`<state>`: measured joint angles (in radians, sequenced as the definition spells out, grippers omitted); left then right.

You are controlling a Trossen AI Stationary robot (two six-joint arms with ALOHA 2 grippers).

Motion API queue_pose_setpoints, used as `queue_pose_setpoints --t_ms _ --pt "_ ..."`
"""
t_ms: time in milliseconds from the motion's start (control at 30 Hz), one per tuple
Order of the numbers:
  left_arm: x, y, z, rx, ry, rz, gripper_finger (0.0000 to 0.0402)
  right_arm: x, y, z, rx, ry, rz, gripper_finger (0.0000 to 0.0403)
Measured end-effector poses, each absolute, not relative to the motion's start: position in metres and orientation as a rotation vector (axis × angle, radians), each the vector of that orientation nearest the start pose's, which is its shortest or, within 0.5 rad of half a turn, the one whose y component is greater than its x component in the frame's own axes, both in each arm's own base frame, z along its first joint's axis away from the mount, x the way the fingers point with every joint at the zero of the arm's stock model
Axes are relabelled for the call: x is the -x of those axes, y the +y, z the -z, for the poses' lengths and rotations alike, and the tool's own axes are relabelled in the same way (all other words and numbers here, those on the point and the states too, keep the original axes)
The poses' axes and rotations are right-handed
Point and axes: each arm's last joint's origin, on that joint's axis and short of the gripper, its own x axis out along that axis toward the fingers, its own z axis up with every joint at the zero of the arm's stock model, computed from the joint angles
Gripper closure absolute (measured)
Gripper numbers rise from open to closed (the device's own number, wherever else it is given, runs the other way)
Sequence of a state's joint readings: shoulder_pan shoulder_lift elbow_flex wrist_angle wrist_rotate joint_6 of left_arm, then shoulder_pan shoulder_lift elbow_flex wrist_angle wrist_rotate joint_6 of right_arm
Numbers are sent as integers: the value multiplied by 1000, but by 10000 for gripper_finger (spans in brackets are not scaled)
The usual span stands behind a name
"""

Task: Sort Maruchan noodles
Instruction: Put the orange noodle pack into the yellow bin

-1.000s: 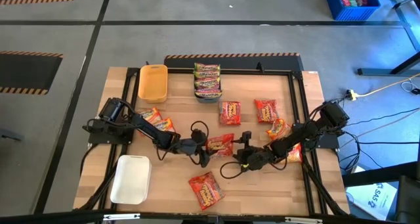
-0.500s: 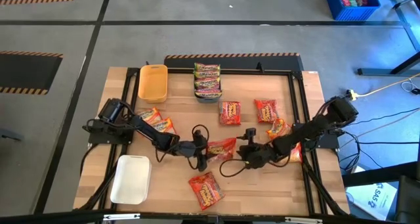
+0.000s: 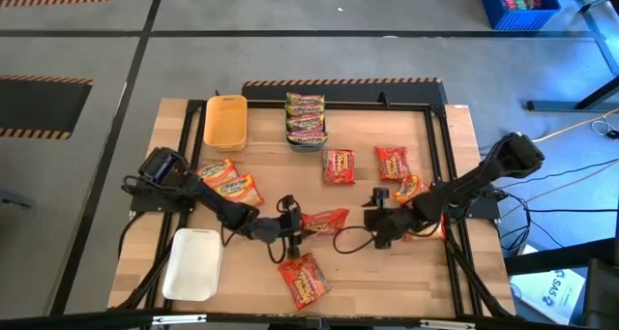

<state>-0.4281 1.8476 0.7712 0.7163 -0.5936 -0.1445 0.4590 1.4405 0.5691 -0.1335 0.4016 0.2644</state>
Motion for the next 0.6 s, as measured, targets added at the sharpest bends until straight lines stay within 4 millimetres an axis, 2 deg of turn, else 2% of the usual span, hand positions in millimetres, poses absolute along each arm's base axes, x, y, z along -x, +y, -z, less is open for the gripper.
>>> queue_pose_setpoints --t_ms 200,333,600 --pt "-317 -140 -148 -99 257 -202 228 -222 85 -126 18 554 -14 97" --pt "-318 -137 -150 -90 240 -218 228 -221 81 -132 -91 375 -48 97" --pt "-322 -133 -156 -96 185 -220 228 -232 84 -144 -98 290 -38 97"
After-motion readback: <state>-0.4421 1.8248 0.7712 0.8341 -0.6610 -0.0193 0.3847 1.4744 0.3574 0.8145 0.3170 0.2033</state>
